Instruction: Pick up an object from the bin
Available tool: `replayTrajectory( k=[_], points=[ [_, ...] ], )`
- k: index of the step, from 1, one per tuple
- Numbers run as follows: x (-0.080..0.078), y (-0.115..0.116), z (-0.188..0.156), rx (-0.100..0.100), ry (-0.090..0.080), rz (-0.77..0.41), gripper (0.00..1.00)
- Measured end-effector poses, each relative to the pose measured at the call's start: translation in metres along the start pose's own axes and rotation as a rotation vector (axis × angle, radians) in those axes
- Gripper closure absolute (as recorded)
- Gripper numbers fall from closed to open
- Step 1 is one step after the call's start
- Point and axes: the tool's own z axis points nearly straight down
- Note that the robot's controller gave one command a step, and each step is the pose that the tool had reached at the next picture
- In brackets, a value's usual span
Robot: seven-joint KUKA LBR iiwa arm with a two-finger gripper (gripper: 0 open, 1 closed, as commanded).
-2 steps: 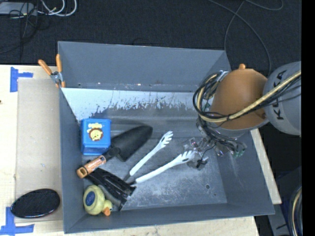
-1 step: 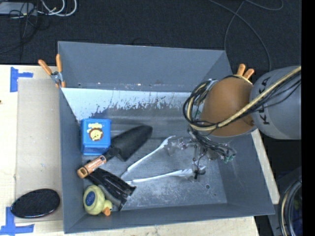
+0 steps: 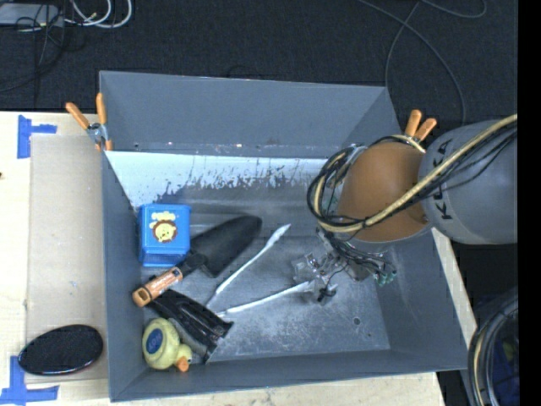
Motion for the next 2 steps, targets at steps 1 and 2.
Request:
replayTrajectory(
  k=[1, 2],
  points=[
    [0.0001, -0.0001, 0.0000, 0.000, 0.000, 0.001, 1.00],
    [0.0018, -0.0038, 0.0023, -0.001, -0.001, -0.005, 1.00]
  ],
)
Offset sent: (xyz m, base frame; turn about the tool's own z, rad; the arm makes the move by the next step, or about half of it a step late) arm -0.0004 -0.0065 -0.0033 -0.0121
